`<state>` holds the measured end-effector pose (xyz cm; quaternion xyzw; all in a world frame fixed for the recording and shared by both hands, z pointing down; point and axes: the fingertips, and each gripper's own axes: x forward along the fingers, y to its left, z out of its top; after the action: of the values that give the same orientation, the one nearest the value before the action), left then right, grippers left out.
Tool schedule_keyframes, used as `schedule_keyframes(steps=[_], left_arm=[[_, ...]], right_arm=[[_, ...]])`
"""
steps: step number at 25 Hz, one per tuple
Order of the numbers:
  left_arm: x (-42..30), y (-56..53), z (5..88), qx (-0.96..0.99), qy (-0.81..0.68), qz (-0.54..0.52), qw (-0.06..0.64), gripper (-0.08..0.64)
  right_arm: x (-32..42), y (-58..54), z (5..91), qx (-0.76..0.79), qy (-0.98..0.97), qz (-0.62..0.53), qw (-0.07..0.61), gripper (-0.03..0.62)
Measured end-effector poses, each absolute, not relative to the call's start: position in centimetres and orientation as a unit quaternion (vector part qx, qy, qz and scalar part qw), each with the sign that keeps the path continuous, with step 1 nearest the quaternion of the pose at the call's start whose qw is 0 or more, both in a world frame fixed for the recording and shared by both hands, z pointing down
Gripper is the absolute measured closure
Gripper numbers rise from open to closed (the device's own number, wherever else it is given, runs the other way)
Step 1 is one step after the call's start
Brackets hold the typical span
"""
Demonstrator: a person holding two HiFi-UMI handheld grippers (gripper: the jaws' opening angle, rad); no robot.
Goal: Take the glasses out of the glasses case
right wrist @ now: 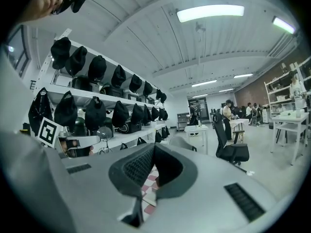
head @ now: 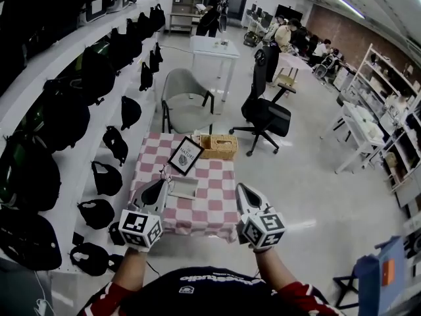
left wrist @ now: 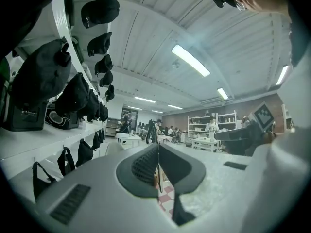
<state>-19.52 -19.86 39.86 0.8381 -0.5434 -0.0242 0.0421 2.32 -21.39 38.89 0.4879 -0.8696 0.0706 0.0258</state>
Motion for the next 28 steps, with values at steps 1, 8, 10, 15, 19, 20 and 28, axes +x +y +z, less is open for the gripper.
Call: schedule_keyframes(steps=[1,8,10,15,19,20,28], left_arm=[[-19.3,-19.7,39.6,0.837,-0.546,-0.025,0.040,0.549],[-16.9,-18.2,37.7,0.822,-0.567,-0.035,0.029,0.549],[-16.0,-18.1,37.3,0.820,-0.570,-0.040,0.031,0.549],[-14.0,-17.9,36.6,0.813,-0.581,-0.043,0.024,0.549],[-12.2,-17.5,36.1,0.811,-0.584,-0.042,0.017,0.549],[-11.8,-17.4,36.0,0.811,-0.584,-0.042,0.015,0.549],[-9.9,-16.6,35.4,0.811,-0.584,-0.036,0.007,0.549]], right_arm=[[2.5,-21.5,38.7,0.485,-0.871,0.068,0.025,0.589],[5.7,-20.9,37.0,0.469,-0.882,0.056,0.013,0.588],[7.2,-20.8,36.9,0.467,-0.883,0.056,0.011,0.588],[10.1,-20.5,36.4,0.468,-0.882,0.056,0.002,0.589],[11.7,-20.1,35.5,0.468,-0.882,0.052,-0.006,0.589],[12.0,-20.0,35.4,0.467,-0.883,0.051,-0.008,0.589],[12.9,-19.6,35.3,0.456,-0.889,0.044,-0.006,0.589]])
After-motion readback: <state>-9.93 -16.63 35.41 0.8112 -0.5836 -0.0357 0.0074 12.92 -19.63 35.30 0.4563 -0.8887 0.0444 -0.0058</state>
